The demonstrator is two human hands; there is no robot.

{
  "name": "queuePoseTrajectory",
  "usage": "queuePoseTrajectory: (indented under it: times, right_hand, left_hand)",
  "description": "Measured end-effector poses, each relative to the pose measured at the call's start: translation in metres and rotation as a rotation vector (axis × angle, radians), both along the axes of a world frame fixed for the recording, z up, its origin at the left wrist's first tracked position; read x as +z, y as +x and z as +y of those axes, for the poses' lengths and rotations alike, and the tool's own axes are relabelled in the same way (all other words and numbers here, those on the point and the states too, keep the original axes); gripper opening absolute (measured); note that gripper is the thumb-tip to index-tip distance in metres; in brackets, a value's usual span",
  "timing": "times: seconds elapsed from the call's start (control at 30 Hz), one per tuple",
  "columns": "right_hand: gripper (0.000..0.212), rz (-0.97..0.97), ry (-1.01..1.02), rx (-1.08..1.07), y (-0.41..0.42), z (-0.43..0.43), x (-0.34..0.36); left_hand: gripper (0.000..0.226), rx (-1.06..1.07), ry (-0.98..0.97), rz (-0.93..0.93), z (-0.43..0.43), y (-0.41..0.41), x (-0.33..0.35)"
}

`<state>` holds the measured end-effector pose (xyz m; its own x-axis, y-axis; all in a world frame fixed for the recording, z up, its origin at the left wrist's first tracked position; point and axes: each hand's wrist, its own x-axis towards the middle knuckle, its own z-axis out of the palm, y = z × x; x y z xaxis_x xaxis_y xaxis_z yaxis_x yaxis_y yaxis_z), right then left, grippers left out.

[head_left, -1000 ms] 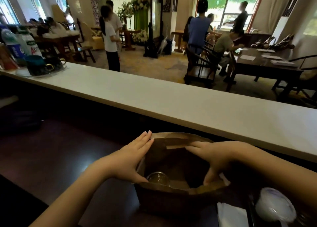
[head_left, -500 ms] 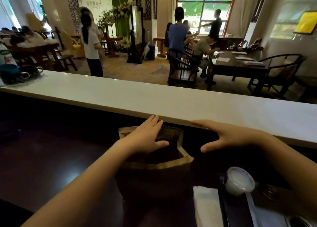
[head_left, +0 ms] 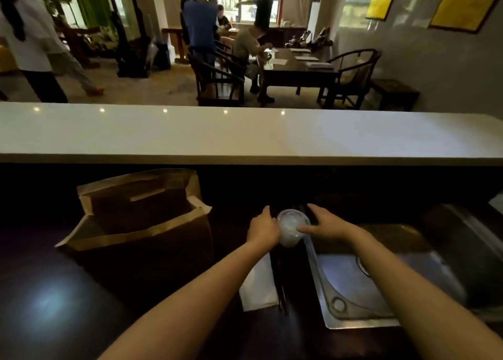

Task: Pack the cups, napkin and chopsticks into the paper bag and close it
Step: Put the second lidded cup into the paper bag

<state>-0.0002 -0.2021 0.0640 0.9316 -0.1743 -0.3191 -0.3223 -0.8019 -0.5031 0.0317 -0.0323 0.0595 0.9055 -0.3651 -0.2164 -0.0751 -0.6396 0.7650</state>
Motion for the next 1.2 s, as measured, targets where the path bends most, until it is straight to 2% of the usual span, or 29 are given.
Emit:
queuePoseTrajectory:
  times: [0.1, 0.2, 0.5, 0.7, 0.87, 1.0, 1.13, 1.2]
  right_hand:
    - [0.099, -0.031, -0.017, -0.021, -0.01, 0.003, -0.033]
    - [0.112, -0.046, 0.006, -0.064, -0.012, 0.007, -0.057]
    - [0.113, -0.161, 0.098, -0.14, 0.016, 0.009, -0.077]
    - [0.102, -0.232, 0.129, -0.232, 0.022, 0.012, -0.078]
    - [0.088, -0.27, 0.187, -0.227, 0.021, 0.009, -0.033]
    - [0.091, -0.272, 0.128, -0.117, 0.023, 0.018, 0.025]
    - [0.074, -0.223, 0.004, 0.071, 0.027, 0.031, 0.092]
    - [0.083, -0.198, -0.034, 0.153, 0.033, 0.041, 0.123]
  left_hand:
    - [0.07, -0.117, 0.087, 0.069, -0.007, -0.001, -0.04]
    - [0.079, -0.118, 0.052, 0.13, -0.013, 0.001, -0.064]
    - [0.064, -0.04, -0.39, 0.175, -0.035, 0.019, -0.103]
    - [0.062, 0.002, -0.471, 0.192, -0.04, 0.025, -0.108]
    - [0.065, -0.057, -0.517, -0.006, -0.032, 0.028, -0.075]
    - [0.065, -0.083, -0.578, -0.115, -0.018, 0.034, -0.03]
    - [0.06, -0.1, -0.607, -0.2, 0.006, 0.039, 0.014]
    - [0.06, -0.126, -0.598, -0.249, 0.017, 0.044, 0.037]
